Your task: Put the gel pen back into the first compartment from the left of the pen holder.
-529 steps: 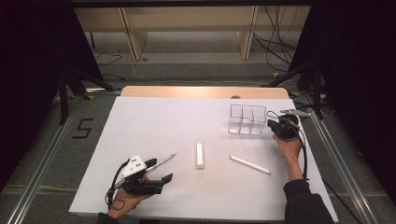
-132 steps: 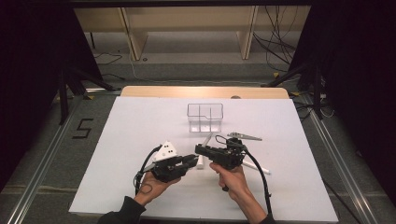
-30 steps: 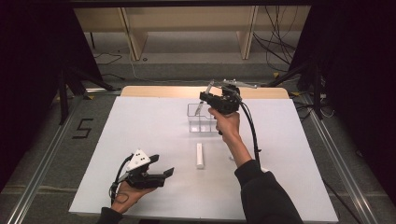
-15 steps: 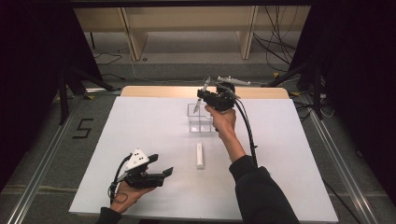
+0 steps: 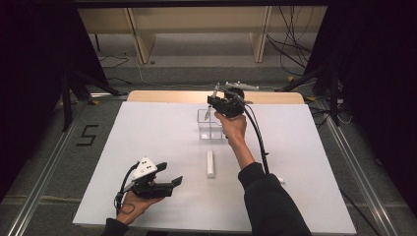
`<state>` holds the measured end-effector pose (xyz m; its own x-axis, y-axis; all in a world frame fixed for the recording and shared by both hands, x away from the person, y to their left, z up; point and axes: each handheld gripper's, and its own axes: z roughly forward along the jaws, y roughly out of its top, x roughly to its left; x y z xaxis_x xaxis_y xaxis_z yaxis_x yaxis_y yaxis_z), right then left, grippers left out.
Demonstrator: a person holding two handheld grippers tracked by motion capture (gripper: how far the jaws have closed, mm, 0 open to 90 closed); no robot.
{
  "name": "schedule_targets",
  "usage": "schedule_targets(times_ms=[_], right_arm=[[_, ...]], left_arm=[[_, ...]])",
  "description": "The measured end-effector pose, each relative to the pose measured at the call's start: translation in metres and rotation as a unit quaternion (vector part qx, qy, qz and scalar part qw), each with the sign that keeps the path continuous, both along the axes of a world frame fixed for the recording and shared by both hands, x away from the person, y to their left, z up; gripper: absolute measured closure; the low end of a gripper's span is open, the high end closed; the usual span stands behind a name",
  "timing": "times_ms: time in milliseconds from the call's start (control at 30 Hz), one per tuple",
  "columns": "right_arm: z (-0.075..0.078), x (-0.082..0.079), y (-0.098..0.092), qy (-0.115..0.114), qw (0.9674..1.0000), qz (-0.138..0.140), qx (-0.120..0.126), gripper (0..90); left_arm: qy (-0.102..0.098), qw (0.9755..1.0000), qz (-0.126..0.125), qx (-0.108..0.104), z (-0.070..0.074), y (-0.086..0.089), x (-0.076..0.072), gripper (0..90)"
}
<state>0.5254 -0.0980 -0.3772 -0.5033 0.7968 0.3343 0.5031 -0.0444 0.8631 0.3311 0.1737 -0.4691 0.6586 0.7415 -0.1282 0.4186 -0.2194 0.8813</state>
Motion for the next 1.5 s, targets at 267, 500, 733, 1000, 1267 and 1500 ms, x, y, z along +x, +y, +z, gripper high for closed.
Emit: schedule_targets(times_ms=[267, 500, 733, 1000, 1267, 1500], right_arm=[[-0.006, 0.001, 0.007, -0.001, 0.9998, 0.001, -0.020, 79.1], [-0.010, 0.002, 0.011, 0.002, 0.9995, 0.000, -0.032, 79.0], [-0.012, 0.003, 0.012, 0.006, 0.9993, 0.002, -0.037, 79.0], [-0.018, 0.004, 0.016, 0.013, 0.9984, 0.009, -0.054, 78.7], [-0.018, 0.005, 0.014, 0.027, 0.9986, 0.016, -0.042, 58.6], [-0.010, 0.002, 0.004, 0.026, 0.9986, 0.027, -0.036, 46.1]], left_arm=[[0.001, 1.0000, 0.000, 0.001, 0.000, 0.000, 0.000, 21.1], [0.000, 1.0000, -0.001, 0.001, 0.000, 0.000, 0.000, 21.1], [0.001, 1.0000, -0.002, 0.004, -0.001, -0.001, 0.000, 21.1], [0.000, 1.0000, -0.001, 0.005, -0.001, 0.000, 0.000, 21.1], [0.001, 1.0000, -0.001, 0.006, -0.001, 0.000, 0.001, 21.1], [0.002, 1.0000, -0.002, 0.006, -0.002, -0.001, 0.001, 21.1]])
